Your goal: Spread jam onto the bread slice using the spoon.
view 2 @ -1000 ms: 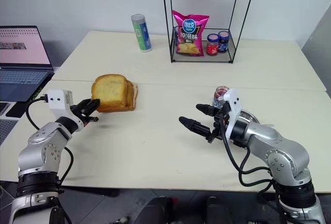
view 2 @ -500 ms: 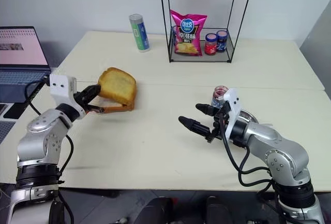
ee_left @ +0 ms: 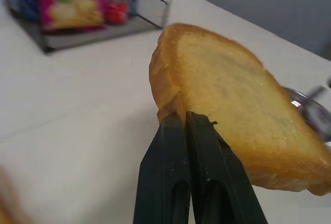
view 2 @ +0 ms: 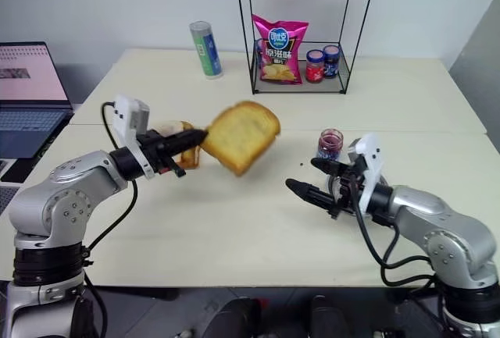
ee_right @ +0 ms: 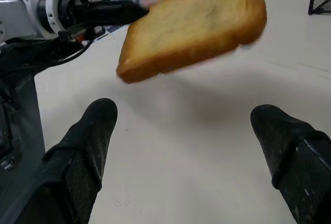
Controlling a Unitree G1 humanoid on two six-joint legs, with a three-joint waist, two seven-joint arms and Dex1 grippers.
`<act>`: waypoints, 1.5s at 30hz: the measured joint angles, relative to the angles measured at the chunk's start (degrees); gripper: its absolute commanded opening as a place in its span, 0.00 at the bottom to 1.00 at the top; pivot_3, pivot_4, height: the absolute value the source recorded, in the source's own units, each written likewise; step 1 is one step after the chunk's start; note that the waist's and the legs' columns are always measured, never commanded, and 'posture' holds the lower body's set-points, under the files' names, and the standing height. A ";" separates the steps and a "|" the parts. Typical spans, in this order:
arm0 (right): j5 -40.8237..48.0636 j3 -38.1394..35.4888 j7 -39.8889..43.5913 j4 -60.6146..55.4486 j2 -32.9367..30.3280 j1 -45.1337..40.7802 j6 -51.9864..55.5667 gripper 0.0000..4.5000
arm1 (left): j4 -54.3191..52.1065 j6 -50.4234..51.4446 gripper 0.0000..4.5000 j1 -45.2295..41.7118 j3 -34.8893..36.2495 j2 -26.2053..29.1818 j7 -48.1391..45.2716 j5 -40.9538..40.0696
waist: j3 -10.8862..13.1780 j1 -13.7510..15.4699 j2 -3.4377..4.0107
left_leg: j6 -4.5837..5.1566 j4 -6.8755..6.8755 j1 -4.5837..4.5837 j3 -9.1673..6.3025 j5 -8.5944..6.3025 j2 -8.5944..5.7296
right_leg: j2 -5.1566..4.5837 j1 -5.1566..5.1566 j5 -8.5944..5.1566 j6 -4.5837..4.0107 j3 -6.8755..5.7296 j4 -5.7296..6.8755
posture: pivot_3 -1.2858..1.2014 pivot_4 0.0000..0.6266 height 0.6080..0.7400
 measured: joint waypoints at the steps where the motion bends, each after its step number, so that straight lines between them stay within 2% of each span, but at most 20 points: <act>1: 0.81 -0.55 -0.12 -0.94 -0.30 0.90 0.27 1.00 | -0.92 0.02 0.00 1.71 -2.50 1.42 -1.90 0.44 | 0.00 -0.20 0.01 | 0.00 -0.01 0.05 0.10 0.00 0.04 | 0.01 0.00 0.00 0.00 0.07 0.01 | 0.52 0.24 1.00; 5: 2.51 -1.90 -2.55 -2.99 -0.34 4.01 0.87 1.00 | -0.56 -2.48 0.00 6.39 -10.57 2.44 -5.60 5.32 | 0.00 -0.07 0.01 | 0.00 0.03 0.05 0.14 0.01 0.19 | 0.08 -0.01 -0.05 0.08 0.08 0.03 | 0.52 0.24 1.00; 12: 3.43 -2.10 -7.99 -6.44 1.61 7.76 0.84 1.00 | 7.05 -12.91 0.00 6.28 -20.48 -0.50 -8.81 15.98 | -0.01 0.26 0.03 | 0.01 0.12 0.05 0.19 0.02 0.23 | 0.09 0.05 0.05 0.03 0.10 -0.06 | 0.52 0.24 1.00; 18: 3.44 -2.36 -9.79 -7.08 1.59 9.50 0.23 1.00 | 16.24 -21.96 0.00 0.64 -22.66 -5.19 -8.77 23.38 | -0.03 1.25 0.05 | 0.02 0.17 0.04 0.19 0.02 0.22 | 0.09 0.06 0.07 0.08 0.08 -0.06 | 0.52 0.24 1.00; 24: 3.24 -2.65 -10.56 -7.08 1.49 10.13 -0.30 1.00 | 21.52 -25.90 0.00 -1.55 -22.35 -8.00 -8.22 25.85 | -0.04 1.28 0.07 | 0.04 0.33 0.05 0.17 0.03 0.25 | 0.10 0.12 0.17 0.07 0.04 -0.04 | 0.52 0.24 1.00; 25: 3.22 -2.65 -10.58 -7.08 1.49 10.33 -0.35 1.00 | 21.76 -26.47 0.10 -1.55 -22.33 -8.07 -8.22 26.21 | -0.04 1.27 0.07 | 0.04 0.36 0.05 0.17 0.04 0.26 | 0.10 0.13 0.20 0.06 0.02 -0.04 | 0.52 0.24 1.00; 26: 3.12 -2.64 -10.57 -7.08 1.49 10.49 -0.38 1.00 | 21.98 -26.97 0.12 -1.55 -22.22 -8.19 -8.20 26.54 | -0.04 1.27 0.07 | 0.05 0.39 0.05 0.17 0.04 0.26 | 0.10 0.14 0.21 0.05 0.01 -0.04 | 0.52 0.24 1.00; 30: 2.92 -2.64 -10.48 -7.00 1.41 10.68 -0.42 1.00 | 23.11 -28.18 0.31 -1.70 -20.98 -8.47 -7.75 26.95 | -0.04 1.26 0.07 | 0.06 0.55 0.03 0.17 0.04 0.32 | 0.12 0.16 0.27 0.03 -0.02 -0.03 | 0.52 0.24 1.00; 36: 2.73 -3.19 -9.45 -5.89 0.91 11.74 -0.80 1.00 | 23.90 -28.71 0.56 -1.80 -19.32 -8.42 -5.93 27.61 | -0.04 1.26 0.07 | 0.06 0.60 0.02 0.18 0.04 0.32 | 0.12 0.18 0.30 0.05 -0.02 -0.04 | 0.52 0.24 1.00; 41: 2.91 -9.19 -10.46 -3.36 1.38 16.29 -1.92 1.00 | 22.87 -27.48 0.81 -1.13 -16.19 -5.78 -5.73 27.61 | -0.04 1.23 0.07 | 0.07 0.57 -0.02 0.20 0.03 0.35 | 0.13 0.15 0.29 0.04 -0.03 -0.05 | 0.52 0.24 1.00; 42: 3.36 -11.29 -11.34 -2.68 2.47 17.48 -2.54 1.00 | 22.03 -26.85 0.88 -0.74 -15.15 -4.90 -5.70 27.56 | -0.04 1.20 0.07 | 0.07 0.57 -0.02 0.21 0.03 0.37 | 0.14 0.14 0.29 0.04 -0.02 -0.05 | 0.52 0.24 1.00; 45: 5.04 -15.89 -14.72 -0.38 6.34 18.93 -4.06 1.00 | 19.46 -26.51 0.99 -0.10 -13.04 -3.85 -5.70 27.15 | -0.03 1.25 0.08 | 0.07 0.59 -0.03 0.20 0.03 0.40 | 0.14 0.15 0.29 0.04 -0.04 -0.05 | 0.52 0.24 1.00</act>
